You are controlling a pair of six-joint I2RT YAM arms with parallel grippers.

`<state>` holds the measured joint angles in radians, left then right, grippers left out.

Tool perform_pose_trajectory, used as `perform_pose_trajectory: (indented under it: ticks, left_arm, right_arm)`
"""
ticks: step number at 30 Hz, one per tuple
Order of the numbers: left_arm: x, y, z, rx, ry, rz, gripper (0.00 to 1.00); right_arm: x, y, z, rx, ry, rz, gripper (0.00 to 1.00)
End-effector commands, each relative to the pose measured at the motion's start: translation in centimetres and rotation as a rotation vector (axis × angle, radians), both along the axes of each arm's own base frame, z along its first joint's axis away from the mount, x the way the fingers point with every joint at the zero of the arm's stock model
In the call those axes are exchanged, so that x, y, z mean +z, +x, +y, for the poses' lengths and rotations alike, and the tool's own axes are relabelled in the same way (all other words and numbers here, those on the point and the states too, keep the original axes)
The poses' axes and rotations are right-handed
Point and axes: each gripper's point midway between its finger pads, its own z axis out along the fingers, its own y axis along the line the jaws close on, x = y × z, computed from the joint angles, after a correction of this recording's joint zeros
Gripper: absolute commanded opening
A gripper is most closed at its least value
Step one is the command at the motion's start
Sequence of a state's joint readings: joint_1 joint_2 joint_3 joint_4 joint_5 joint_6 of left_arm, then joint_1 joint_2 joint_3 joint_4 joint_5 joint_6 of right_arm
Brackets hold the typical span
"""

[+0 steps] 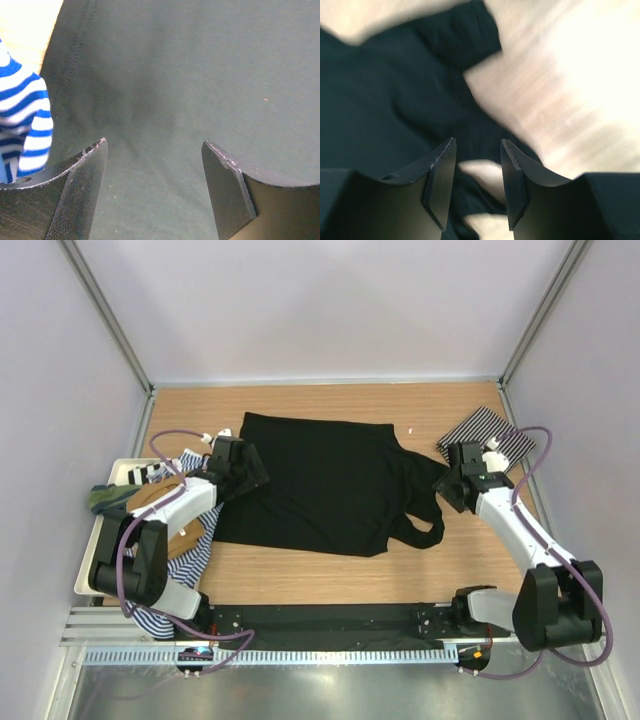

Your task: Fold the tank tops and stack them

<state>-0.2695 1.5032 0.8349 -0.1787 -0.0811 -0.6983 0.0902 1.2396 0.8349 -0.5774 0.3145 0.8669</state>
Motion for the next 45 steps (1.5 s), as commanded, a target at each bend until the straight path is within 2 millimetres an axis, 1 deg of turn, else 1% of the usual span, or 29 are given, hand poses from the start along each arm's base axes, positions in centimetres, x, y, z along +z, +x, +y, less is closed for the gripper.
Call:
perform_pose_trajectory:
  ticks: [1, 2, 4, 5, 6, 7, 11, 13, 15, 18, 21, 22, 23, 25, 26, 28, 30, 33, 34, 37, 39, 40, 41, 42, 44, 45]
  left_arm:
    - [1.5, -0.1, 0.8, 0.021, 0.058, -0.055, 0.77]
    - [1.7, -0.1, 0.6, 0.017, 0.056, -0.061, 0.77]
    - [1.8, -0.2, 0.2, 0.008, 0.052, -0.064, 0.77]
    - [1.8, -0.3, 0.1, 0.005, 0.053, -0.064, 0.77]
    - [1.8, -0.4, -0.2, -0.003, 0.053, -0.064, 0.77]
    - [1.9, -0.4, -0.3, -0.006, 0.052, -0.067, 0.77]
    - [2.0, -0.5, -1.0, -0.022, 0.051, -0.068, 0.77]
    - [2.0, -0.7, -1.4, -0.032, 0.057, -0.068, 0.77]
    - [1.9, -0.8, -1.9, -0.046, 0.058, -0.068, 0.77]
    - [1.4, -1.1, -2.8, -0.068, 0.060, -0.046, 0.77]
    - [1.2, -1.0, -3.0, -0.068, 0.075, -0.037, 0.77]
    - [0.8, -1.1, -2.8, -0.068, 0.086, -0.021, 0.78]
    - [0.7, -1.1, -2.8, -0.068, 0.093, -0.018, 0.77]
    - [0.5, -1.1, -2.5, -0.064, 0.112, -0.008, 0.78]
    - [0.2, -1.1, -2.4, -0.069, 0.118, 0.004, 0.79]
    - [0.1, -1.1, -2.5, -0.072, 0.121, 0.016, 0.79]
    - [-0.5, -1.1, -2.6, -0.073, 0.121, 0.035, 0.80]
    - [-1.8, -1.1, -2.5, -0.076, 0.102, 0.087, 0.80]
    - [-2.1, -1.1, -2.5, -0.074, 0.100, 0.097, 0.79]
    - [-2.9, -1.1, -2.1, -0.065, 0.099, 0.123, 0.79]
    - [-3.2, -1.1, -2.0, -0.062, 0.106, 0.131, 0.79]
    - [-3.4, -1.1, -1.9, -0.060, 0.111, 0.135, 0.79]
    - [-3.5, -1.0, -1.8, -0.057, 0.112, 0.138, 0.79]
    - [-3.6, -1.1, -1.7, -0.058, 0.113, 0.142, 0.79]
    - [-3.7, -1.0, -1.6, -0.055, 0.114, 0.144, 0.79]
    - [-3.7, -1.1, -1.7, -0.056, 0.114, 0.145, 0.79]
  right_arm:
    - [-0.7, -4.0, 0.4, 0.024, -0.013, 0.073, 0.47]
    - [-1.6, -5.0, 0.4, 0.029, -0.011, 0.098, 0.46]
    - [-2.1, -6.2, 0.9, 0.036, 0.018, 0.112, 0.46]
    - [-3.0, -7.1, 1.0, 0.041, 0.028, 0.138, 0.45]
    - [-3.2, -7.4, 1.2, 0.045, 0.041, 0.142, 0.44]
    - [-4.0, -8.1, 1.4, 0.046, 0.046, 0.163, 0.44]
    - [-4.8, -8.5, 2.3, 0.091, 0.047, 0.178, 0.43]
    - [-4.8, -8.5, 2.4, 0.097, 0.022, 0.189, 0.42]
    - [-5.0, -8.6, 3.0, 0.124, -0.002, 0.205, 0.42]
    - [-5.5, -8.9, 2.9, 0.118, -0.056, 0.248, 0.42]
    - [-6.1, -9.3, 1.7, 0.081, -0.127, 0.286, 0.41]
    - [-6.2, -9.4, 1.3, 0.067, -0.147, 0.293, 0.40]
    - [-6.1, -9.2, 0.4, 0.042, -0.193, 0.288, 0.39]
    - [-6.1, -9.2, -0.3, 0.007, -0.225, 0.282, 0.37]
    - [-6.1, -9.1, -0.7, -0.007, -0.248, 0.282, 0.34]
    - [-5.9, -8.9, -1.2, -0.040, -0.270, 0.275, 0.33]
    - [-5.5, -8.6, -2.1, -0.074, -0.319, 0.260, 0.33]
    - [-5.5, -8.0, -2.9, -0.115, -0.351, 0.243, 0.32]
    - [-5.7, -8.0, -3.6, -0.139, -0.364, 0.254, 0.32]
    - [-5.8, -7.4, -4.1, -0.155, -0.347, 0.263, 0.32]
    - [-5.4, -7.3, -4.8, -0.181, -0.362, 0.271, 0.33]
    - [-4.4, -6.8, -5.6, -0.209, -0.400, 0.244, 0.34]
    - [-3.9, -6.9, -6.4, -0.232, -0.412, 0.243, 0.43]
    - [-3.7, -7.0, -7.0, -0.247, -0.413, 0.244, 0.47]
    - [-3.6, -7.3, -8.0, -0.289, -0.379, 0.242, 0.52]
    - [-3.4, -7.4, -8.9, -0.317, -0.367, 0.236, 0.52]
